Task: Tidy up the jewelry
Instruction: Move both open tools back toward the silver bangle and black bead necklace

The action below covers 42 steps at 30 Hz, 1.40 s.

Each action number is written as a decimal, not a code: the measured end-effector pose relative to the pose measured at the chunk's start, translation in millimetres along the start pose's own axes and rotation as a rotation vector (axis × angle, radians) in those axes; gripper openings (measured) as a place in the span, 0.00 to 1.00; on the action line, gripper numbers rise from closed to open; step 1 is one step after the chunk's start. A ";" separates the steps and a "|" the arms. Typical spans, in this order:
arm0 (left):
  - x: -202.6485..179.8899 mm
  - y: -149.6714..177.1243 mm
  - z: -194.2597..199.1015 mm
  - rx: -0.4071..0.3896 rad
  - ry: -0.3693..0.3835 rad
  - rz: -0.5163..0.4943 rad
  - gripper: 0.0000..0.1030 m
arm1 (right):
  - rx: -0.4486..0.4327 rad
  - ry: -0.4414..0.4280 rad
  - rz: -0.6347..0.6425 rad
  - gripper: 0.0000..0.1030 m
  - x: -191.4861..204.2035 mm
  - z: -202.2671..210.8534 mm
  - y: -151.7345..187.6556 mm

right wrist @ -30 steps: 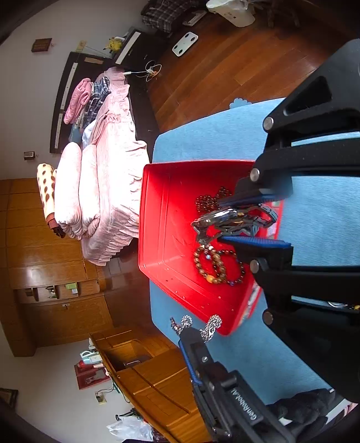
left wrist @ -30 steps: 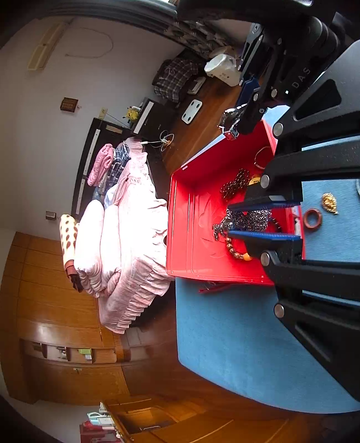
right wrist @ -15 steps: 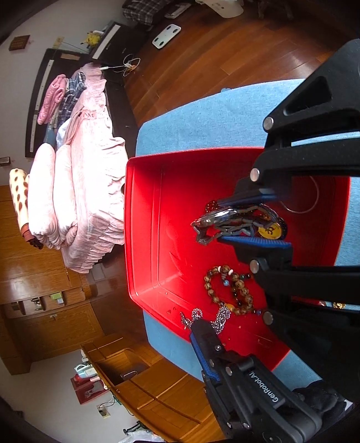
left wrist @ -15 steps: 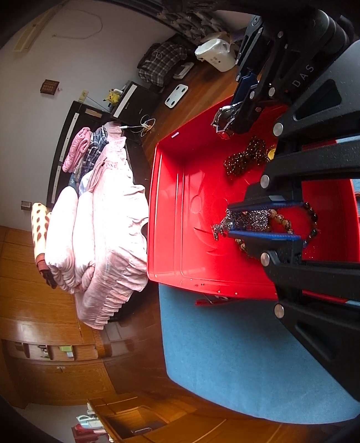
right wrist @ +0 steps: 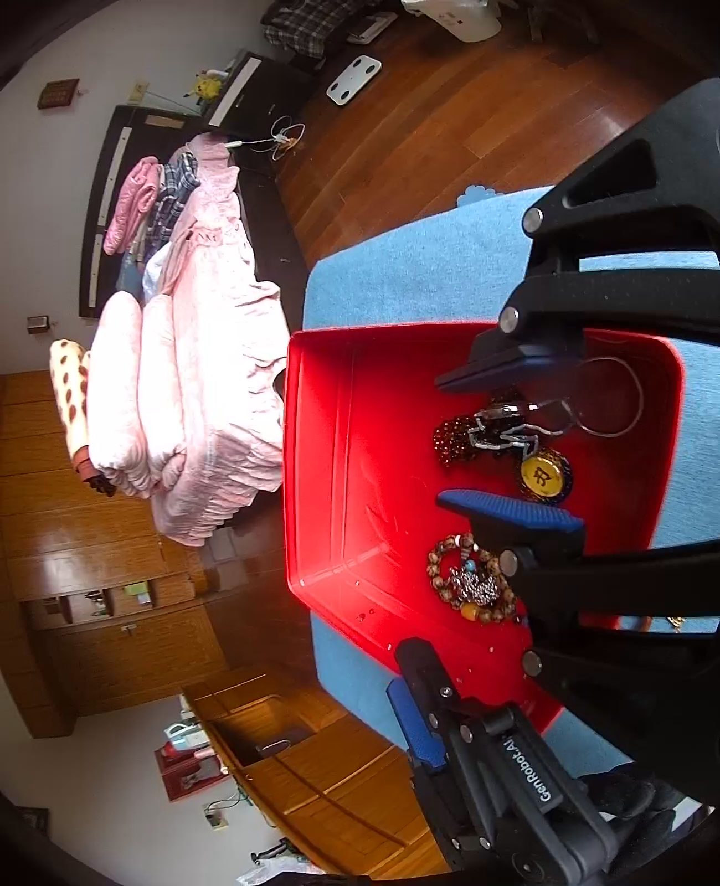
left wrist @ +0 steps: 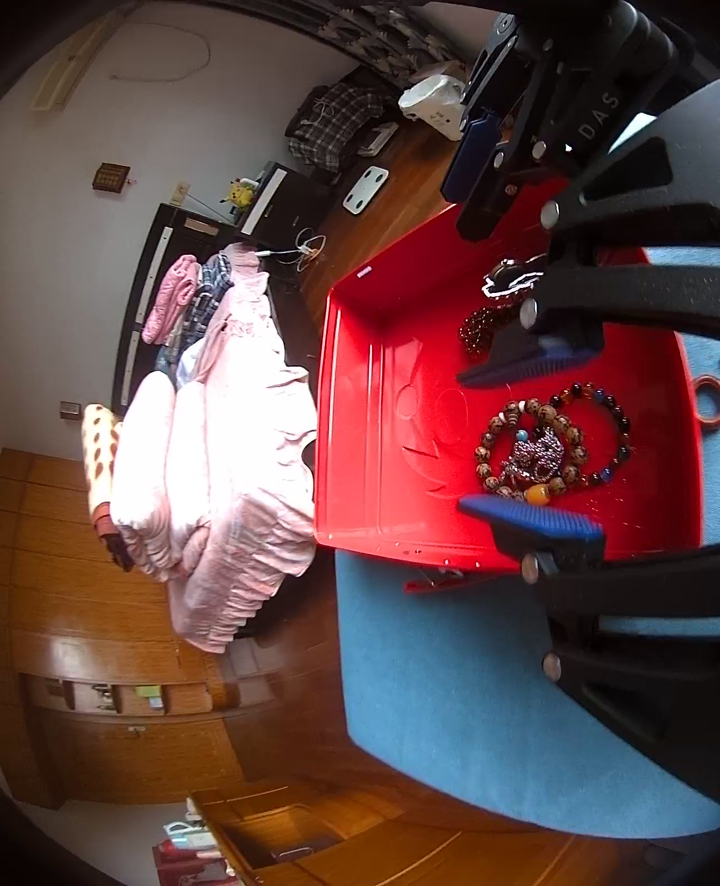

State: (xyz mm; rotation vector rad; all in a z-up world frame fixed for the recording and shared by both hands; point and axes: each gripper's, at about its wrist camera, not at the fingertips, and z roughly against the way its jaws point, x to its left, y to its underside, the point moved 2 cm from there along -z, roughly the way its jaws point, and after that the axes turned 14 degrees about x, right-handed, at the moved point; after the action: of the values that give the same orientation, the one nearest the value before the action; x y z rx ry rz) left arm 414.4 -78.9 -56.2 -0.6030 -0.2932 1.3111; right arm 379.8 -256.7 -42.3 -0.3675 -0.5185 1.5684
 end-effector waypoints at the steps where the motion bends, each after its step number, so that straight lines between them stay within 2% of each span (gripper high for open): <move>1: 0.7 3.2 5.7 -0.012 -0.005 0.002 0.57 | -0.012 -0.001 0.000 0.35 0.4 5.8 4.0; 4: 2.8 22.8 31.2 -0.066 -0.036 -0.005 0.62 | -0.042 -0.011 0.004 0.35 3.8 23.9 20.1; 10: 10.3 65.4 68.6 -0.105 -0.055 0.006 0.67 | -0.092 -0.036 0.002 0.40 11.6 55.2 61.0; 19: 18.7 114.8 99.9 -0.105 -0.067 0.019 0.68 | -0.061 -0.070 0.006 0.41 27.9 68.0 114.7; 27: 24.1 136.4 106.4 -0.089 -0.079 0.026 0.69 | -0.005 -0.076 0.014 0.41 42.3 59.2 145.4; 29: 25.2 141.3 105.0 -0.081 -0.088 0.026 0.72 | 0.010 -0.080 0.014 0.41 44.9 56.3 150.3; 42: 40.0 179.0 86.1 0.012 -0.103 0.055 0.73 | 0.109 -0.117 0.050 0.41 69.4 33.0 180.8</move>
State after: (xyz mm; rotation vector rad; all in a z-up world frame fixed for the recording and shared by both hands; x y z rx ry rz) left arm 233.6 4.7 -92.9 -0.5373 -0.3549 1.3983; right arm 204.7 -194.0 -105.6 -0.2083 -0.5144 1.6664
